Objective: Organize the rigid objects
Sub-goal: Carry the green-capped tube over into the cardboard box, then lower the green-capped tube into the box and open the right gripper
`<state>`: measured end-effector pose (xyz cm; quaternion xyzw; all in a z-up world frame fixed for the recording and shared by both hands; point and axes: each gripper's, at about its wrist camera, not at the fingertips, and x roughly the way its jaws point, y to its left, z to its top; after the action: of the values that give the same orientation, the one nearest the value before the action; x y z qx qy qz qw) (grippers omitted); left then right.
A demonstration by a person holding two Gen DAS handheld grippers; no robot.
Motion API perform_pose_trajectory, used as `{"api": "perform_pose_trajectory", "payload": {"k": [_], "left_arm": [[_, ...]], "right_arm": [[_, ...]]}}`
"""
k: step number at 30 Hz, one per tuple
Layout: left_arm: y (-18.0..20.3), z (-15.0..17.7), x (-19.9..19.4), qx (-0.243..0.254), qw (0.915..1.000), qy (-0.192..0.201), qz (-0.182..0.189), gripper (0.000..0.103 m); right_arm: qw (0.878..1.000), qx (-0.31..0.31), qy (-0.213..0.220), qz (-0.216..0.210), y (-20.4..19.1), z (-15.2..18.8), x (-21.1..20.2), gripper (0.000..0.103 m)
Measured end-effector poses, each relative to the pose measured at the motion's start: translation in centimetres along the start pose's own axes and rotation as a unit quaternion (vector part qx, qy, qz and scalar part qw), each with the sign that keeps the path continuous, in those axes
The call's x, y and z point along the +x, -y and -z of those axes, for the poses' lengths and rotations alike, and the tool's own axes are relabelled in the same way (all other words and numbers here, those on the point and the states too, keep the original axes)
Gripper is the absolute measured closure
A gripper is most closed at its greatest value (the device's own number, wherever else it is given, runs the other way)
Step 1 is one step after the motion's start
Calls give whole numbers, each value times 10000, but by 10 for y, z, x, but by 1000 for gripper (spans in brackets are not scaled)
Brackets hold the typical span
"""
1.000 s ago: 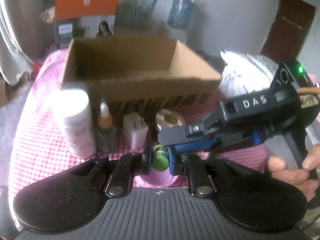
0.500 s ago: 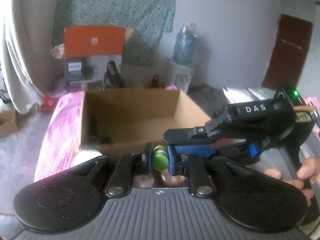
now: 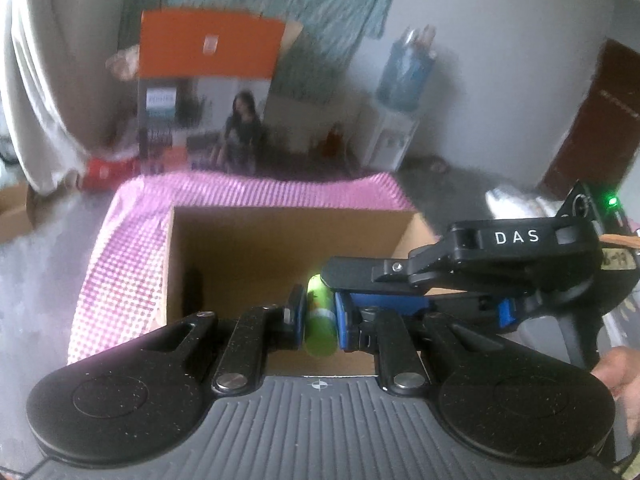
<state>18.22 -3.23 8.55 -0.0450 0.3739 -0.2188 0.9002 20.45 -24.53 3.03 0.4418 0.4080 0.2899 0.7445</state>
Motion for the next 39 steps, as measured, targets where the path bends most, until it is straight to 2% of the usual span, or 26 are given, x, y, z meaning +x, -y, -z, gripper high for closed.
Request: {"api": "perform_pose_trajectory", "payload": {"k": [4,9,12,19,30,35,36,39], "left_arm": [[-19,-16,42,-133,9977,-656,-67,88],[-34,-35,84,-55,9900,-1382,-261,88],[-38,-40,105,76,9856,-1600,-538,88],[-49,-42,154,36,9751,-2016,-918,88],[-43,-38,165,198,9712,-2126,-1060,82],[-40,-41,157,188,9736,-2011,-1066,73],[-40,-42,154,186,9743,-1973,-1069,71],[-35,-47,139,238,9775,-1774,-1116,65]], "right_arm": [[9978,381,-388,365,23,-30,35,71],[9927,689,-684,721,45,-53,69,71],[9913,712,-711,848,51,-63,87,70],[9857,866,-739,1240,72,-79,116,70],[9826,1061,-759,1324,98,-78,119,69],[9827,1120,-668,1315,97,-74,110,69],[9827,1137,-643,1312,92,-81,119,69],[9837,1154,-565,1258,90,-78,107,69]]}}
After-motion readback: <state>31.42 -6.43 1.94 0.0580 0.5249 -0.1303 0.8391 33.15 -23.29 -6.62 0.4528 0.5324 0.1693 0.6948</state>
